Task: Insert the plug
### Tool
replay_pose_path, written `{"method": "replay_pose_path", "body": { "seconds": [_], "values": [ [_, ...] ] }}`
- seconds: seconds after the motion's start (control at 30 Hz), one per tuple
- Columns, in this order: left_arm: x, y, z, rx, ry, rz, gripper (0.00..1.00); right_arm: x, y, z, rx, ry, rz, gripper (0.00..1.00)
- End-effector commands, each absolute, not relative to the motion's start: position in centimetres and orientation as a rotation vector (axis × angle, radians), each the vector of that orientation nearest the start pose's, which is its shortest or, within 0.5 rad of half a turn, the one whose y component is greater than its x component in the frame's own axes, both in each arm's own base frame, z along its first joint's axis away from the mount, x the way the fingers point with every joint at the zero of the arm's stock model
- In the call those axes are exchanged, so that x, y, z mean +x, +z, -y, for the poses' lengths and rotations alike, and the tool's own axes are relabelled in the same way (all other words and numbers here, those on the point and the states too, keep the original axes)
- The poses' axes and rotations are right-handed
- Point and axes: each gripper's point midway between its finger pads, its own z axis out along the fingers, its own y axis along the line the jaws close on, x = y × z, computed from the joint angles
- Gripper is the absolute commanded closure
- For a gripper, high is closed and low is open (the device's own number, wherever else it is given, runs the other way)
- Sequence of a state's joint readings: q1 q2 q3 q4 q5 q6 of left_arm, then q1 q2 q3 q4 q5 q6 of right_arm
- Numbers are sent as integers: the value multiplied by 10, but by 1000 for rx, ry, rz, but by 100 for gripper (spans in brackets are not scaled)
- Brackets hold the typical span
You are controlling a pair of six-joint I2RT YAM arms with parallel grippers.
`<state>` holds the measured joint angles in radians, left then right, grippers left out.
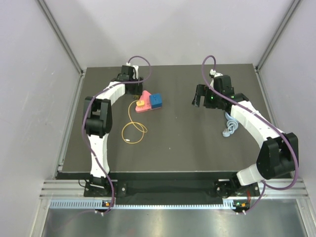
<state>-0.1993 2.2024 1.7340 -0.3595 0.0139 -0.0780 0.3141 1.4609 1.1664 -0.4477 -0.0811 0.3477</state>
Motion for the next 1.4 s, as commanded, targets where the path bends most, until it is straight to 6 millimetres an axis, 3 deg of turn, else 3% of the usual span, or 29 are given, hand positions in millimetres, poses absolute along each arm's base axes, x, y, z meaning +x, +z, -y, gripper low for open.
{"method": "replay_pose_path", "body": {
  "seconds": [0.0,0.37,0.47,0.5,0.53,0.6,0.63,0.67,0.73,0.77,0.8,0.83,0.9,0.93,0.97,1.0,1.03,1.07,1.1,1.13,1.2,1.23,1.37],
  "values": [
    [549,56,127,241,-125,-2405,27,384,199,-159,-32,460,-2239,0],
    [549,32,128,321,-100,-2439,35,387,203,-160,-34,463,-2225,0],
    [547,34,128,323,-99,-2443,59,387,205,-160,-36,463,-2222,0],
    [547,38,129,322,-99,-2437,76,387,205,-159,-33,463,-2220,0],
    [545,42,129,320,-99,-2434,84,385,205,-160,-38,467,-2224,0],
    [544,69,130,319,-59,-2384,98,385,210,-162,-37,479,-2216,0],
    [541,78,128,319,-37,-2374,100,384,213,-163,-39,491,-2215,0],
    [540,107,127,322,-14,-2319,100,384,221,-166,-39,508,-2207,0],
    [533,130,127,334,0,-2278,100,383,233,-171,-54,554,-2191,0],
    [530,165,125,333,9,-2208,100,383,246,-174,-52,577,-2176,1],
    [524,174,125,337,7,-2183,100,380,255,-179,-64,616,-2164,2],
    [516,207,126,345,-5,-2114,100,380,269,-183,-78,651,-2140,2],
    [499,224,137,390,-64,-2073,100,369,281,-199,-133,773,-2136,2],
    [483,251,151,442,-98,-2009,100,365,290,-206,-157,822,-2126,3],
    [472,261,160,482,-118,-1975,100,360,293,-212,-165,875,-2131,4],
    [454,252,175,561,-169,-1973,100,355,295,-217,-179,918,-2132,5],
    [431,281,196,645,-202,-1865,100,348,298,-224,-207,982,-2130,6],
    [417,284,208,696,-230,-1827,100,342,302,-228,-204,1023,-2128,8],
    [399,275,221,761,-284,-1810,100,339,305,-232,-214,1054,-2119,9],
    [375,295,239,809,-340,-1722,100,331,307,-237,-237,1098,-2118,9],
    [348,295,257,874,-420,-1681,100,313,318,-249,-287,1200,-2098,11],
    [329,305,269,906,-457,-1637,100,308,320,-255,-313,1246,-2072,11],
    [298,311,286,976,-505,-1591,100,284,334,-263,-318,1370,-2028,15]
  ]
}}
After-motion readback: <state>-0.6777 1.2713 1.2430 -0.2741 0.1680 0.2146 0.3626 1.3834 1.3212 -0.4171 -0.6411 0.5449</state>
